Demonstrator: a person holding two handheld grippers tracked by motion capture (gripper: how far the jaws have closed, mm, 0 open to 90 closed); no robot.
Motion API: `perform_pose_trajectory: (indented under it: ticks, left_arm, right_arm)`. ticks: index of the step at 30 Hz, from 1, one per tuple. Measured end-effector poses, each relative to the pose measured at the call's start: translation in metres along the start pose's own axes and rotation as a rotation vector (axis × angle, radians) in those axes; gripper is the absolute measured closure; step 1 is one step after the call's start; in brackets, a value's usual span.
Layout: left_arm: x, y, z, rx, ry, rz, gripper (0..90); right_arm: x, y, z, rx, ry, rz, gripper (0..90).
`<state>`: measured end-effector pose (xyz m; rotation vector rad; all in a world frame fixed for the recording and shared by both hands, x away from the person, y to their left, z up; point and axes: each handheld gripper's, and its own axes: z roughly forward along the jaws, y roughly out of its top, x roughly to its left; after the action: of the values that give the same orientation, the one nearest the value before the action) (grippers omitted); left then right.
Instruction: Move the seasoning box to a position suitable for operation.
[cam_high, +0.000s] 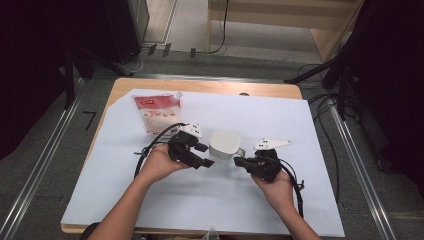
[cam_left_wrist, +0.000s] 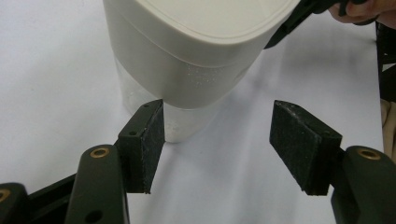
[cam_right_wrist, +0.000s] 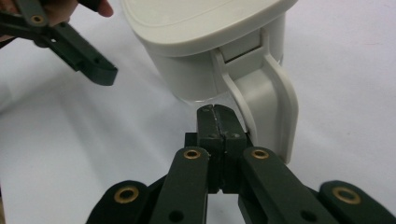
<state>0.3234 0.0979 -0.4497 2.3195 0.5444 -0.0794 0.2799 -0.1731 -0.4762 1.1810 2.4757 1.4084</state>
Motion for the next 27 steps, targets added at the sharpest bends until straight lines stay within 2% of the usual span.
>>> perform_pose_trajectory:
  ticks: [7, 13, 17, 20, 22, 23, 25, 27]
  left_arm:
    - [-0.005, 0.001, 0.001, -0.009, -0.019, 0.011, 37.1]
    - [-0.012, 0.004, 0.004, -0.007, -0.018, 0.021, 37.4]
    - [-0.014, 0.004, 0.006, -0.015, -0.031, 0.009, 37.4]
    - [-0.014, 0.004, 0.004, -0.025, -0.001, 0.024, 37.1]
    - [-0.011, 0.003, 0.001, -0.031, 0.011, 0.012, 35.4]
    - [-0.010, 0.003, 0.000, -0.035, 0.037, 0.015, 34.0]
    - [-0.008, 0.002, -0.002, -0.030, 0.065, 0.030, 30.2]
    - [-0.005, 0.003, -0.005, -0.026, 0.066, 0.027, 28.5]
  right_arm:
    - [-0.010, 0.003, -0.006, 0.002, -0.011, 0.010, 90.0]
    - [-0.020, 0.006, -0.010, 0.003, -0.023, 0.018, 90.0]
    - [-0.025, 0.007, -0.009, 0.017, -0.032, 0.027, 90.0]
    - [-0.028, 0.007, -0.010, 0.025, -0.024, 0.033, 90.0]
    - [-0.027, 0.008, -0.011, 0.023, -0.022, 0.025, 90.0]
    - [-0.027, 0.009, -0.014, 0.028, -0.021, 0.021, 90.0]
    - [-0.027, 0.011, -0.018, 0.032, -0.023, -0.002, 90.0]
    - [-0.029, 0.013, -0.021, 0.047, -0.023, -0.028, 90.0]
